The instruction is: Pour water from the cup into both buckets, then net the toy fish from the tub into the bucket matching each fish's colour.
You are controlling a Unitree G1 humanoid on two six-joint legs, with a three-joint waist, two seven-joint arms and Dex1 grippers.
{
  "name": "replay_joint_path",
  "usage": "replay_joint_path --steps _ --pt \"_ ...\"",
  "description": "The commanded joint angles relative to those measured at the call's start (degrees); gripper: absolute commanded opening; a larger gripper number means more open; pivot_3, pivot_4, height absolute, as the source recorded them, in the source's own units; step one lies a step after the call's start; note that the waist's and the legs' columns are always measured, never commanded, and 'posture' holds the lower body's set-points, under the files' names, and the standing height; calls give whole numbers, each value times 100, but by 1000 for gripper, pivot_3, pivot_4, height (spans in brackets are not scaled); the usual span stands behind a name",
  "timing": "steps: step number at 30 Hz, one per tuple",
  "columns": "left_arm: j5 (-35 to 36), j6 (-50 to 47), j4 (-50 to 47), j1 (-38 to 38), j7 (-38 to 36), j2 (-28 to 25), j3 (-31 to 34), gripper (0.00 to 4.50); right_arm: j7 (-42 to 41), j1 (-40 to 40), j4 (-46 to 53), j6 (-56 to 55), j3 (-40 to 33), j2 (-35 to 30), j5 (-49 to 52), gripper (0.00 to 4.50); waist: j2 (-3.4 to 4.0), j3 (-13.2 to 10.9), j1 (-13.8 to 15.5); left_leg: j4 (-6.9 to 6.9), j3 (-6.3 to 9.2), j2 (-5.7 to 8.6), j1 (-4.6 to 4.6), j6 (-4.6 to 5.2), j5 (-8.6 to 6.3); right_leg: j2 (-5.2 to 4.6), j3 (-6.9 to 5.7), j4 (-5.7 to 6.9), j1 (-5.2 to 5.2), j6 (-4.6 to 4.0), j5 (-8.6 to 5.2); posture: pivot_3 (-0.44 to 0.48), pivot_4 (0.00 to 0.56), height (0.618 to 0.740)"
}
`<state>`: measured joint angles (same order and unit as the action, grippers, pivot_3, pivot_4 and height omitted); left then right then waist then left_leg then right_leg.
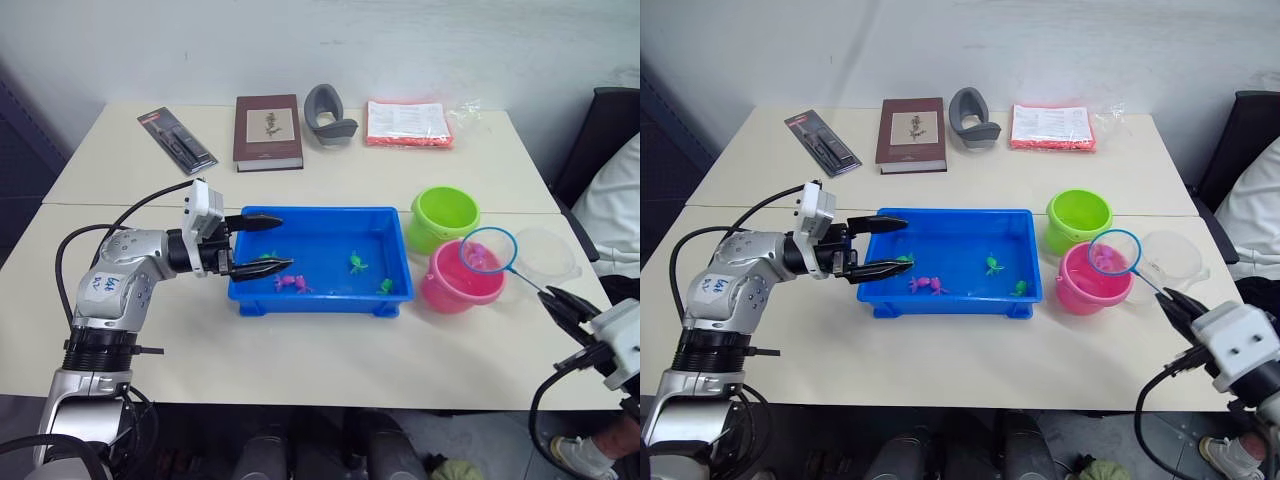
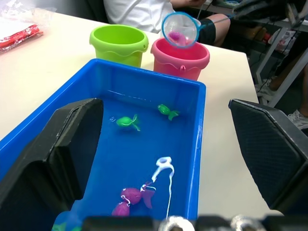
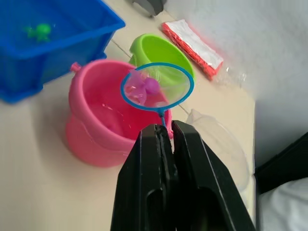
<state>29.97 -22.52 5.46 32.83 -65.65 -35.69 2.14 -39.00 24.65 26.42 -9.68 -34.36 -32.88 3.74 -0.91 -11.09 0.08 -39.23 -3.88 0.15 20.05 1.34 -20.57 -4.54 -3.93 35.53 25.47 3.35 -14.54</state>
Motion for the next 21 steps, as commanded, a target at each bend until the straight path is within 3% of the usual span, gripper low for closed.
replay_joint_path --steps 1,8,12,16,21 --pt "24 80 -140 39 48 31 122 4489 589 88 -230 -1409 -24 -91 -1210 0 0 0 0 0 -2 2 -1 -1 1 -1 3 0 0 0 0 0 150 740" --pt "9 126 -141 5 114 116 117 4489 2160 202 -833 -3337 -213 -514 -3751 0 -1 0 -8 0 -9 2 -14 -13 7 2 16 3 -1 -1 -1 0 150 740" --pt "7 135 -160 1 232 225 119 4489 3026 236 -1287 -3752 -212 -694 -4610 0 -2 0 -10 0 -16 2 -26 -16 9 2 25 4 -8 -2 -1 0 150 740" --pt "22 95 -218 -18 289 269 97 4489 3311 288 -1335 -3872 47 -776 -4833 0 -1 0 -14 0 -25 2 -36 -17 9 3 35 9 -12 -3 -2 0 150 740" --pt "-5 97 -199 -9 278 248 115 4489 3566 161 -1456 -3554 -229 -836 -4588 0 -2 0 -31 4 -27 -2 -60 -19 9 8 39 9 -32 -5 -3 0 150 740"
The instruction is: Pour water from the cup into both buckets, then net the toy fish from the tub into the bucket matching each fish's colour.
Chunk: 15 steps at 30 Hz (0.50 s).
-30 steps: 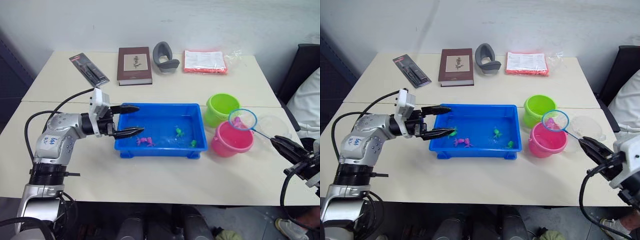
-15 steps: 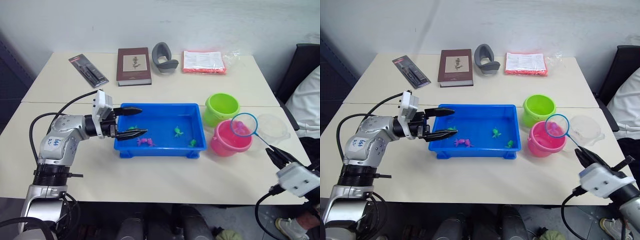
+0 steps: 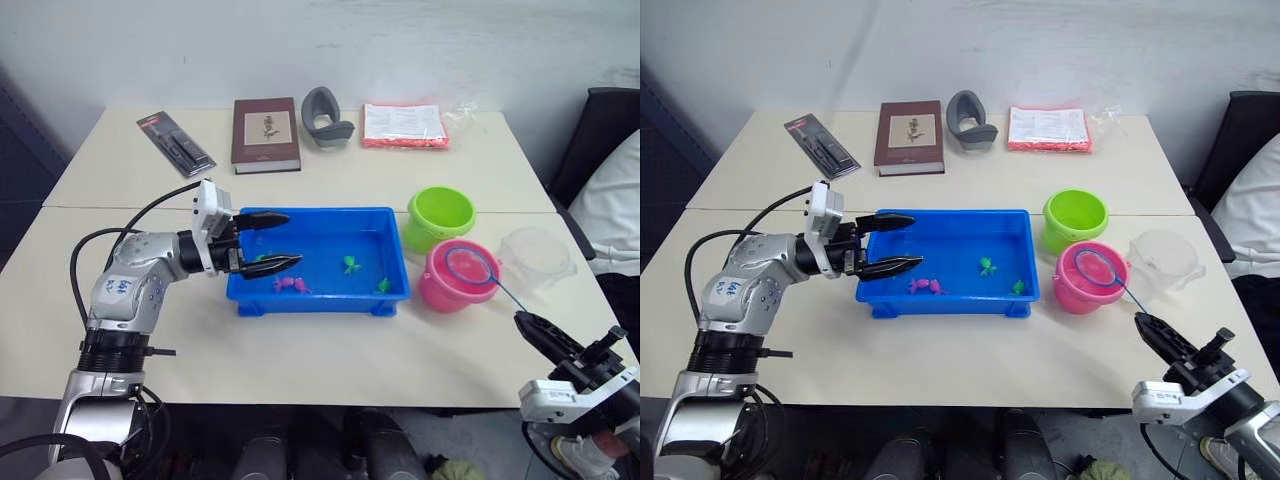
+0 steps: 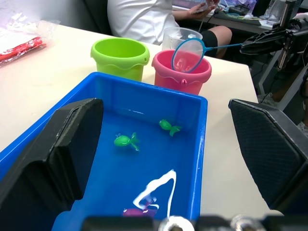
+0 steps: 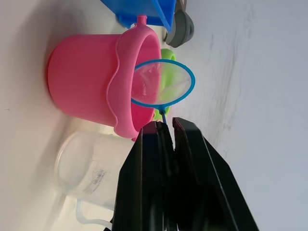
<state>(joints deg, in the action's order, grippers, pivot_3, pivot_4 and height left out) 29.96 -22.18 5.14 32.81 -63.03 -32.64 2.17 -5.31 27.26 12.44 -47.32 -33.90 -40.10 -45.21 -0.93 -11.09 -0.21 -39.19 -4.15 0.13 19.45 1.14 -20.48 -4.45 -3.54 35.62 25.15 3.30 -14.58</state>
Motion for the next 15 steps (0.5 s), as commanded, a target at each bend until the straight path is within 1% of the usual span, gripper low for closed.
replay_joint_path --steps 1,2,4,6,7,8,10,12,13,15 --pt "-2 61 -177 -23 17 -67 120 4489 88 -150 -19 293 -206 -102 617 0 0 0 -2 0 0 0 -9 0 0 0 1 -1 -8 0 0 0 150 740" --pt "-3 65 -174 -30 12 -74 124 4489 16 -186 14 358 -144 -97 826 0 0 0 -2 2 0 -1 -20 0 -1 0 0 -4 -21 0 -1 0 150 740" --pt "2 39 -235 -118 0 -155 163 4489 -691 -266 225 876 380 -189 2384 0 0 0 -8 3 3 -4 -34 0 -1 2 -1 -8 -45 -1 -1 0 150 740" --pt "3 20 -269 -249 -10 -279 240 4489 -1460 -357 638 1613 862 -374 3988 0 -1 -1 -42 4 4 -8 -39 0 -3 3 -1 -9 -58 -2 -2 0 150 740" --pt "5 30 -285 -349 -13 -360 294 4489 -1682 -490 909 2059 958 -445 4599 0 -1 -1 -63 5 4 -13 -40 1 -3 4 -1 -8 -59 -3 -3 0 150 740" --pt "14 39 -312 -472 -22 -461 360 4489 -2052 -628 1195 2387 1149 -657 5283 0 -1 -1 -76 5 6 -14 -40 1 -3 3 -3 -5 -59 -5 -3 0 150 740" --pt "41 57 -389 -682 -18 -605 495 4489 -2511 -854 1556 2978 1349 -884 6092 0 0 -1 -114 4 8 -16 -41 3 -3 2 -6 -3 -58 -5 -3 0 150 740" --pt "71 69 -454 -812 2 -682 590 4489 -2686 -967 1715 3424 1401 -942 6434 0 -2 -1 -101 4 17 -19 -45 3 -3 1 -12 -5 -57 -6 -4 0 150 740" --pt "61 107 -479 -899 2 -732 657 4489 -2894 -1009 1843 3765 1482 -1045 6793 0 -2 -1 -88 4 31 -20 -41 4 -4 1 -22 -9 -56 -7 -4 0 150 740" --pt "-4 270 -523 -1150 -4 -874 860 4489 -3155 -1570 2119 4824 1859 -1380 7554 0 -2 -1 -49 4 35 -19 -38 5 -6 -1 -26 -11 -56 -8 -5 0 150 740"
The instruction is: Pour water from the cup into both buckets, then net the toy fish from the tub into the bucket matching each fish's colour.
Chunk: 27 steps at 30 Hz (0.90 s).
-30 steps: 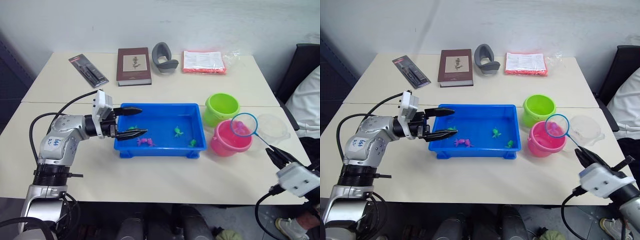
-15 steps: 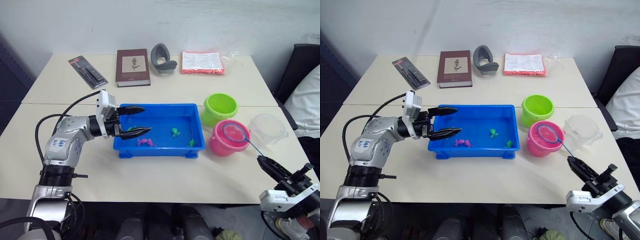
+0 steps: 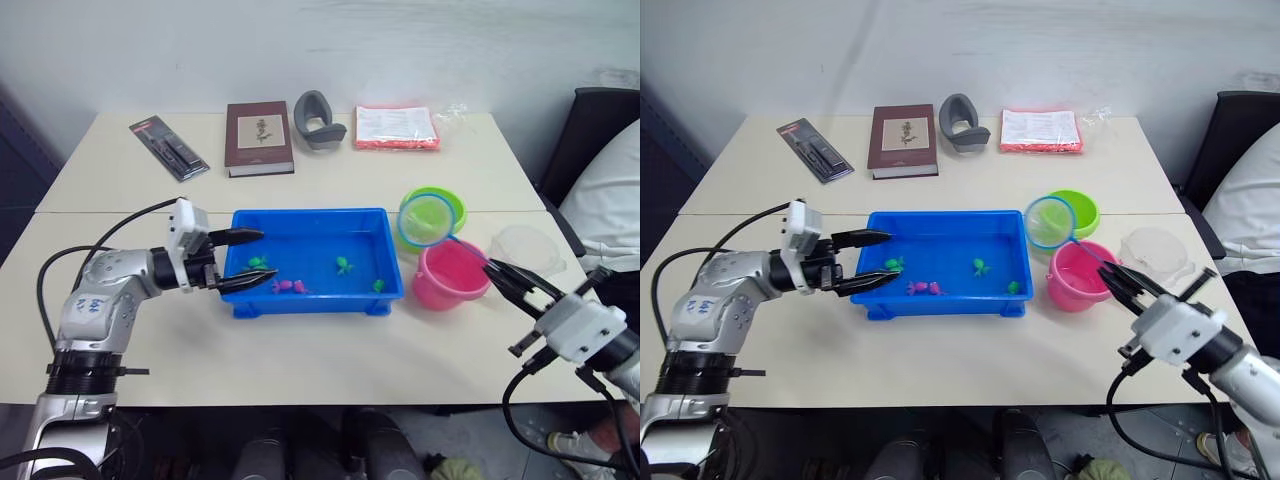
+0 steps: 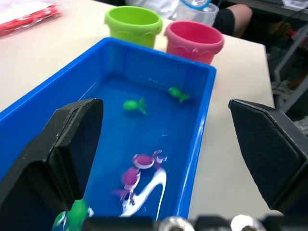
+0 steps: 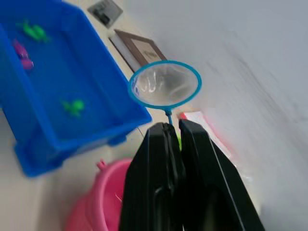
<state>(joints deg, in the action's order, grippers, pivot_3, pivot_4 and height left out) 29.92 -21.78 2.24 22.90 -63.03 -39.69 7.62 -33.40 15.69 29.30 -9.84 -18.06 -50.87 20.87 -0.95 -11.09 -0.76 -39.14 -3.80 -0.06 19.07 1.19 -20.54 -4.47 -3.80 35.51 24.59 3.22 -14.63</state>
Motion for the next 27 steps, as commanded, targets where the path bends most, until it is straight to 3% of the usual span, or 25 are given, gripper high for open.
replay_joint_path --steps 1,3,7,11,17,27 --pt "-29 330 -276 -328 -16 -266 449 4489 -305 -1002 471 1842 617 -434 1261 0 0 0 -5 -1 -3 1 1 6 -3 -6 0 0 2 0 0 0 150 740" --pt "-77 475 -337 -514 -25 -392 575 4489 -470 -1871 405 2743 1177 -601 1417 0 -2 0 -32 -4 -6 -1 2 23 -14 -12 -1 -2 5 -2 2 0 150 740" --pt "-109 479 -445 -654 -71 -603 610 4489 -1225 -3154 -54 3336 2303 -701 776 0 -2 0 78 1 12 -6 15 26 -23 -14 -26 -2 21 -20 -7 0 150 740" --pt "-186 468 -598 -764 -195 -826 484 4489 -1901 -3961 -910 2616 3297 -576 -548 0 -2 0 127 0 18 0 48 6 -19 -20 -41 -5 45 -27 -11 0 150 740" --pt "-101 304 -993 -943 -125 -857 487 4489 -2182 -4702 -1653 2301 3623 65 -1192 0 -2 1 47 -24 12 2 125 12 -19 -17 -47 5 106 -10 -1 0 150 740" --pt "-59 96 -1384 -1305 76 -897 693 4489 -2610 -5293 -2148 2701 3864 616 -1761 0 -2 0 52 -48 11 -3 122 13 -20 -15 -47 3 102 -9 -1 0 150 740"
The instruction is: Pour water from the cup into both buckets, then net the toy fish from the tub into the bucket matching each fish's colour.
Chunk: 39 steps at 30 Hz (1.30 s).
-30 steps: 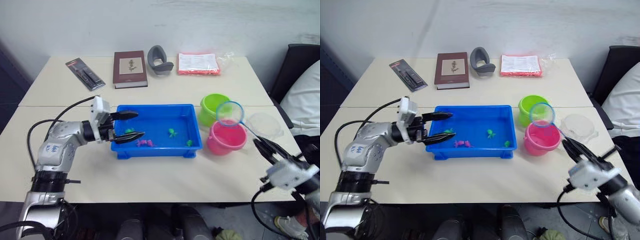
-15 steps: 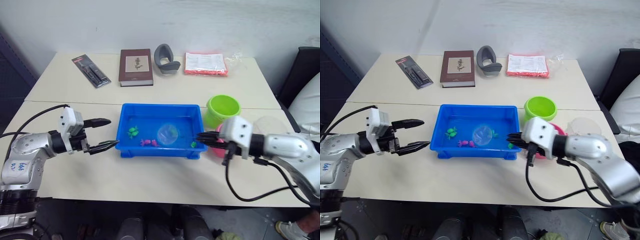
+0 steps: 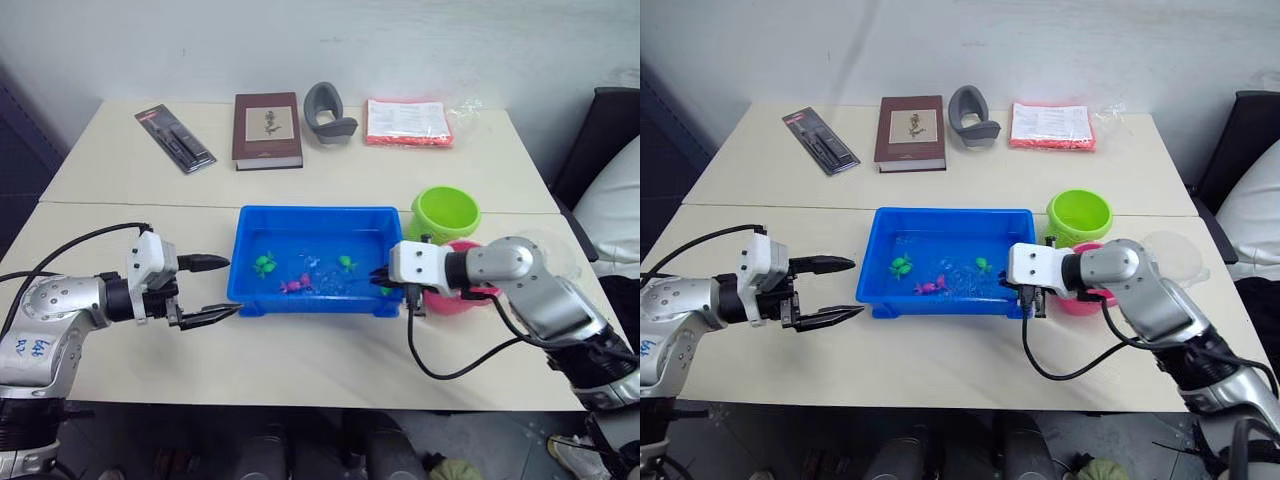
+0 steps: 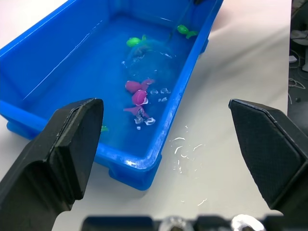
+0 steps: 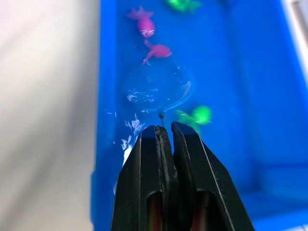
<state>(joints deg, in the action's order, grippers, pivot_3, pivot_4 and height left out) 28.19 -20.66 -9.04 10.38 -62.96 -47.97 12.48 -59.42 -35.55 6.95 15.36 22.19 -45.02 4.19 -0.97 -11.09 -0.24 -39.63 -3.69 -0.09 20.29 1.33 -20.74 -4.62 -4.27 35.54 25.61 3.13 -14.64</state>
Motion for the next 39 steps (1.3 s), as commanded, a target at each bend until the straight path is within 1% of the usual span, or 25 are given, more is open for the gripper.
replay_joint_path --steps 1,6,9,13,20,28,31,34,35,37,39 --pt "128 -40 -281 -78 84 -74 236 4489 -44 -172 112 236 -192 18 -106 0 0 0 -1 -2 1 0 -1 -1 0 -1 1 2 0 0 0 0 150 740" --pt "172 -91 -354 -240 138 -104 386 4489 -197 -164 225 554 -255 -85 -133 0 0 0 0 -3 4 0 0 -1 -2 -3 0 2 0 -1 0 0 150 740" --pt "199 -116 -386 -286 163 -103 441 4489 -153 -236 162 733 -167 -14 -262 0 0 0 0 -4 4 0 0 -1 -2 -3 0 1 0 -1 0 0 150 740" --pt "213 -156 -382 -294 157 -125 484 4489 -93 -367 158 1108 -82 240 -307 0 1 0 -16 -4 4 0 0 -1 -2 -3 0 2 0 -1 0 0 150 740" --pt "192 -184 -209 -274 101 -254 543 4489 -199 -688 137 1939 131 912 -185 0 1 0 -52 -3 5 -3 0 -4 -2 -2 -1 3 0 -3 -1 0 150 740" --pt "174 -158 -112 -290 111 -299 592 4489 -435 -947 -10 2151 267 1255 -96 0 2 -1 -100 -2 7 -2 2 -1 -5 -3 -2 4 0 -3 -1 0 150 740" --pt "161 -161 -123 -303 127 -281 606 4489 -432 -965 -16 2318 139 1379 47 0 2 -1 -127 -1 7 -2 2 -1 -5 -3 -2 6 0 -3 -1 0 150 740" --pt "161 -162 -135 -320 150 -271 632 4489 -454 -973 11 2389 -71 1299 187 0 2 -1 -131 -1 8 -2 2 -2 -6 -3 -3 9 0 -3 -1 0 150 740" --pt "161 -159 -134 -327 159 -268 645 4489 -451 -934 20 2518 -327 1318 414 0 2 -1 -131 -1 8 -2 2 -2 -6 -3 -3 8 0 -3 -1 0 150 740" --pt "163 -154 -132 -333 170 -267 656 4489 -433 -887 33 2680 -612 1349 699 0 3 -2 -129 -1 8 -3 3 -2 -7 -3 -3 8 0 -3 -1 0 150 740" --pt "206 -176 -71 -328 261 -205 732 4489 -589 -647 78 2598 -861 1131 925 0 3 -1 -123 0 9 -3 3 -2 -7 -3 -3 8 0 -3 -1 0 150 740"
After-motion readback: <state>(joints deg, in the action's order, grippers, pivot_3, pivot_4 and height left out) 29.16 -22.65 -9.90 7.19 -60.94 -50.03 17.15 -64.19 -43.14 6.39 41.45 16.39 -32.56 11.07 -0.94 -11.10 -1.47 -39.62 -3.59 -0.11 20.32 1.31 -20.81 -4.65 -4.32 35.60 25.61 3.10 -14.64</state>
